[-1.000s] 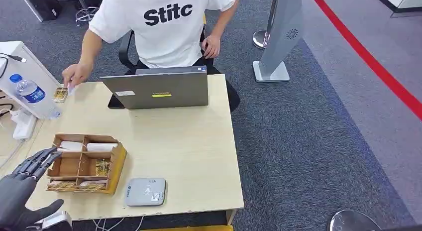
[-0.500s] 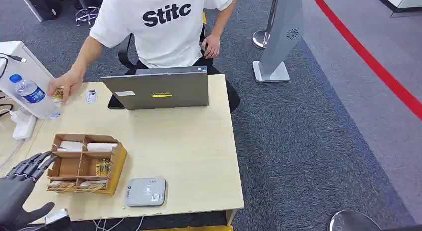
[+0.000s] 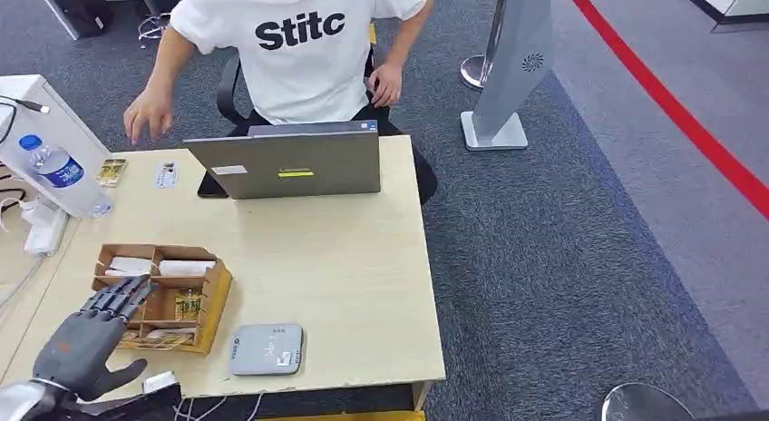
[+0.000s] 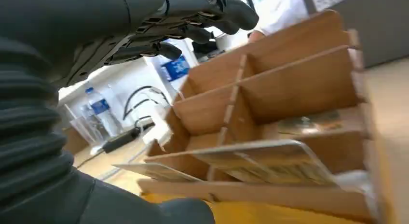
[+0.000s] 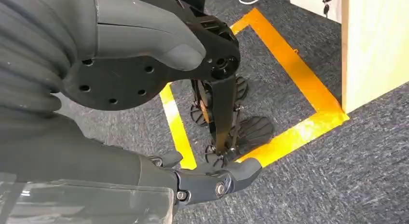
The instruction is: Pass the card to the sensor for recognition and then transmit it.
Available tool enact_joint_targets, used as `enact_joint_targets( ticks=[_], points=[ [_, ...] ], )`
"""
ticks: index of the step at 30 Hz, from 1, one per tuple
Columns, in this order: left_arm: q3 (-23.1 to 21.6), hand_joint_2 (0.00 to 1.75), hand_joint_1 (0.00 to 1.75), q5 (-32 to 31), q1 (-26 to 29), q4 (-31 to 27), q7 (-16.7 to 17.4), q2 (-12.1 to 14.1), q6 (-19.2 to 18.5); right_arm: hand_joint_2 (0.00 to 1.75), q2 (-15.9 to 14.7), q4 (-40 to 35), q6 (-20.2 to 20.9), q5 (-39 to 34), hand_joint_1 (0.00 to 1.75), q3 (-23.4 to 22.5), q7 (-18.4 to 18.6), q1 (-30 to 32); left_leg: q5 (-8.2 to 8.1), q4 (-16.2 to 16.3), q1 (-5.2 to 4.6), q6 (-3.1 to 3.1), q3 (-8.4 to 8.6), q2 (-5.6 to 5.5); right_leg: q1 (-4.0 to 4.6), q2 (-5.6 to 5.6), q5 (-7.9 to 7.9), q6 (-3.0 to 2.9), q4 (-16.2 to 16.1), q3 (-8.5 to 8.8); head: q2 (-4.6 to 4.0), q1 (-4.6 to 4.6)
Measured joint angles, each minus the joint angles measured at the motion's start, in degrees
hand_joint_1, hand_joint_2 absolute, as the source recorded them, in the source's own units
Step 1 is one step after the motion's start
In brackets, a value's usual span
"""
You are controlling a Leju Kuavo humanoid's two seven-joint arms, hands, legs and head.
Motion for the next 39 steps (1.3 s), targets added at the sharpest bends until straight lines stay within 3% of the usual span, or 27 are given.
enact_joint_targets(
  ticks=[9, 18, 34, 39],
  points=[
    [-4.2, 1.75, 0.0, 0.1, -2.3, 3.3, 0.3, -3.5, 0.5, 1.75, 0.0, 0.0, 0.0, 0.2, 0.0, 0.4, 0.1, -0.1, 0.0, 0.0, 0.0, 0.0, 0.01, 0.02, 0.0, 0.03, 0.0, 0.0, 0.0, -0.02, 0.0, 0.0],
    [-5.2, 1.75, 0.0, 0.1, -3.0, 4.7, 0.4, -4.8, 0.6, 1.75, 0.0, 0.0, 0.1, 0.9, 0.0, 0.5, 0.1, -0.1, 0.0, 0.0, 0.01, 0.0, 0.01, 0.01, 0.0, 0.02, 0.0, 0.0, 0.0, -0.02, 0.0, 0.0],
    [-5.7, 1.75, 0.0, -1.1, -3.2, 4.9, 1.7, -4.7, 1.7, 1.75, 0.0, 0.0, 0.0, 1.0, 0.0, 0.5, 0.1, -0.1, 0.0, 0.0, 0.0, 0.0, 0.01, 0.01, 0.0, 0.02, 0.0, 0.0, 0.0, -0.01, 0.0, 0.0],
    [-5.6, 1.75, 0.0, -1.3, -2.9, 3.5, 2.5, -3.3, 1.4, 1.75, 0.0, 0.0, -0.3, 1.0, 0.0, 0.5, 0.1, 0.0, 0.0, 0.0, 0.01, 0.0, 0.0, 0.01, 0.0, 0.02, 0.0, 0.0, 0.0, -0.01, 0.0, 0.0]
  ],
)
